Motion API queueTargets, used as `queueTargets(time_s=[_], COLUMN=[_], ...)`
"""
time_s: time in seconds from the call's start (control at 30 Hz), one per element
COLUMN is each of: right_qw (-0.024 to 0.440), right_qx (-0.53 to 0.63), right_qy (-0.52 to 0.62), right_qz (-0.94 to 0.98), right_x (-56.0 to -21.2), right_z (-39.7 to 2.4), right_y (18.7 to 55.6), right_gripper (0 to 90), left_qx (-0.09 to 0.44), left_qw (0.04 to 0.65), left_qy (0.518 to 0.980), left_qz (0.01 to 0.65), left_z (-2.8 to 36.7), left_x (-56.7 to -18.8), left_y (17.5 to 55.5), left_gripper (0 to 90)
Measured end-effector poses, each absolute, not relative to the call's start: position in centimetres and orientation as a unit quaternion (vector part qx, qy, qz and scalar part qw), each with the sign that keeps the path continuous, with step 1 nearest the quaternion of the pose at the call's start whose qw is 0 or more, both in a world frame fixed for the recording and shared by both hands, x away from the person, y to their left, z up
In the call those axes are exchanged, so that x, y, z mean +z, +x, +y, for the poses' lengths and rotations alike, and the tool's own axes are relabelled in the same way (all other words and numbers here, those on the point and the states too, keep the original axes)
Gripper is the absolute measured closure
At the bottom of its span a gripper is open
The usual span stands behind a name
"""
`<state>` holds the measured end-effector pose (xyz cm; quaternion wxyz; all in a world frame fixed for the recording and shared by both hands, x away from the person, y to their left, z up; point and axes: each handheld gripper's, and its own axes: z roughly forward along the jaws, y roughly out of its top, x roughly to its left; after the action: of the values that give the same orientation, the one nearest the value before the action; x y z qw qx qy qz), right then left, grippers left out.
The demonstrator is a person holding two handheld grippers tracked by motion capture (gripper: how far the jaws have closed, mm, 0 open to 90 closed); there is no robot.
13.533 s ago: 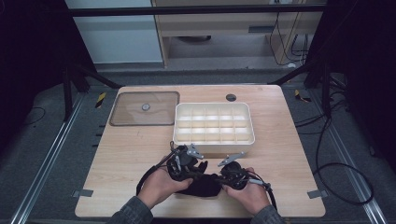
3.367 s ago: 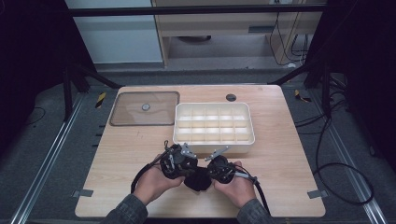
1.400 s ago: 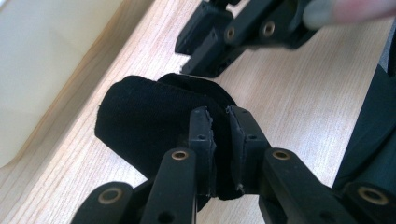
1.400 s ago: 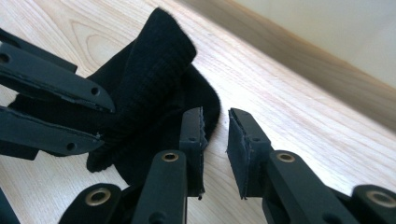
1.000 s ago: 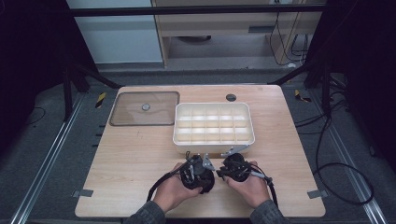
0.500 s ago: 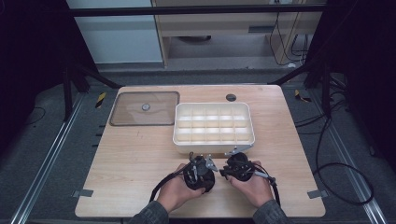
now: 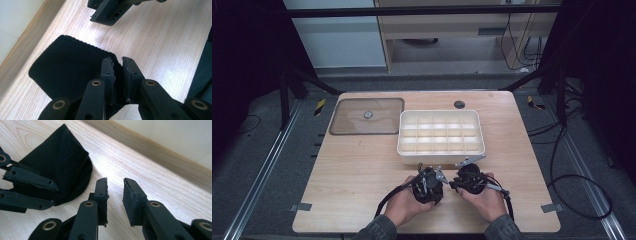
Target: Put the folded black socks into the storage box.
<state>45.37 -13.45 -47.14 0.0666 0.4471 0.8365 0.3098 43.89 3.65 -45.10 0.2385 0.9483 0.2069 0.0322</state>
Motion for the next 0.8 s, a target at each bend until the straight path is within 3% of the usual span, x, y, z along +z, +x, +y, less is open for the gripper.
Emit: queueTargets(time_s=[0.43,0.67,0.8], right_qw=[0.069,0.073,0.074], right_qx=[0.311,0.313,0.312], right_qy=[0.449,0.451,0.452], right_qz=[0.835,0.833,0.833], right_x=[-47.1,-46.8,-46.8], right_z=[-13.6,-13.6,-13.7], right_y=[45.4,45.5,45.5], right_gripper=[69.4,66.3,65.6], left_qx=[0.038,0.011,0.023], left_qw=[0.239,0.256,0.251], left_qy=[0.947,0.942,0.942], left_qz=[0.212,0.217,0.22], left_z=[3.8,4.0,4.0], left_x=[-45.1,-44.7,-44.3], left_y=[43.8,43.7,43.5], left_gripper=[77.5,67.4,65.1])
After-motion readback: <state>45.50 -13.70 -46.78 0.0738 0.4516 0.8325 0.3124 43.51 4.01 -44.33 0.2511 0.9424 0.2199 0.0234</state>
